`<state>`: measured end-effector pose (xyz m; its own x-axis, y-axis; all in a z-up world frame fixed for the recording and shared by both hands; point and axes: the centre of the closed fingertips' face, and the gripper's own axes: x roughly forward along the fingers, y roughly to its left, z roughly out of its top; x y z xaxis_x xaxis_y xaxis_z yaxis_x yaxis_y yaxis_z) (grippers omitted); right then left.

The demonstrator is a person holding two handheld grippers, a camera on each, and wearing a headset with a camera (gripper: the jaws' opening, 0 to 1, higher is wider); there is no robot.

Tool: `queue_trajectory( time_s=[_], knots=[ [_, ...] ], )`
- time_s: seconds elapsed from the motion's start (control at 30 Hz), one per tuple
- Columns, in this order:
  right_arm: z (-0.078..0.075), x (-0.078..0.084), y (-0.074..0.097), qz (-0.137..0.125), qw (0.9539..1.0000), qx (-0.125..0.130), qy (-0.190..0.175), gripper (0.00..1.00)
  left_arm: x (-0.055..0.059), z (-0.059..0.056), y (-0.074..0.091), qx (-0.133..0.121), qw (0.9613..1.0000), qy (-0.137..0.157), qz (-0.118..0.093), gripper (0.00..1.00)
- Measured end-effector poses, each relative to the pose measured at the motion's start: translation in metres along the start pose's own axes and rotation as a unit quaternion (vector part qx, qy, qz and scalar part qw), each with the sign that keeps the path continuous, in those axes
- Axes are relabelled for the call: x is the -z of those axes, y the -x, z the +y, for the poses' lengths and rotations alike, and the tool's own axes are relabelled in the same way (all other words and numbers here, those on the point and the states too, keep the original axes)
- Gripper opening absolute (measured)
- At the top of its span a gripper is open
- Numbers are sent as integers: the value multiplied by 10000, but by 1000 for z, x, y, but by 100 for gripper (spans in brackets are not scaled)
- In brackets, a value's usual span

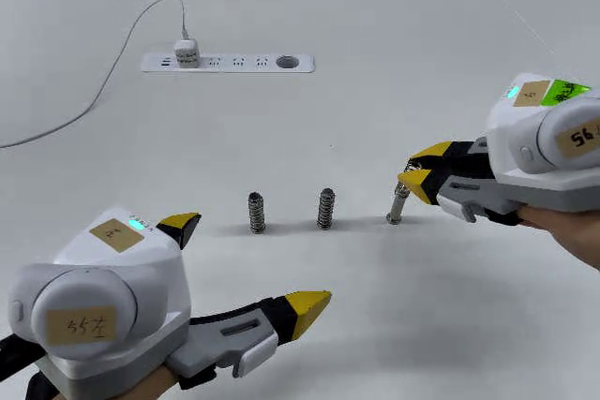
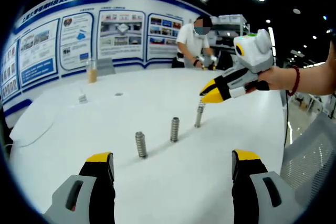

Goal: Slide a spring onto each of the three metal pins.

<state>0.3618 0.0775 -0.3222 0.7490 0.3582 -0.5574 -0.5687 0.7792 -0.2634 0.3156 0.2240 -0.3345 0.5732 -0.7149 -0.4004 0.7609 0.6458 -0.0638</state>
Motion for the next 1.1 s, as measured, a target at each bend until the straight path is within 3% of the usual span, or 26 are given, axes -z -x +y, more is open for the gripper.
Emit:
queue_trajectory(
  time_s=[0.63, 0.93, 1.1],
  knots=[
    [8, 21, -16, 290, 9990, -122, -316, 12, 0, -3, -1, 56, 10000, -23, -8, 91],
    [11, 32, -19, 429, 9984, -150, -326, 12, 6, 1, -1, 12, 10000, -48, 86, 90],
    [10, 30, -21, 384, 9984, -119, -400, 12, 8, 3, -1, -6, 9999, -24, 115, 89]
  ],
)
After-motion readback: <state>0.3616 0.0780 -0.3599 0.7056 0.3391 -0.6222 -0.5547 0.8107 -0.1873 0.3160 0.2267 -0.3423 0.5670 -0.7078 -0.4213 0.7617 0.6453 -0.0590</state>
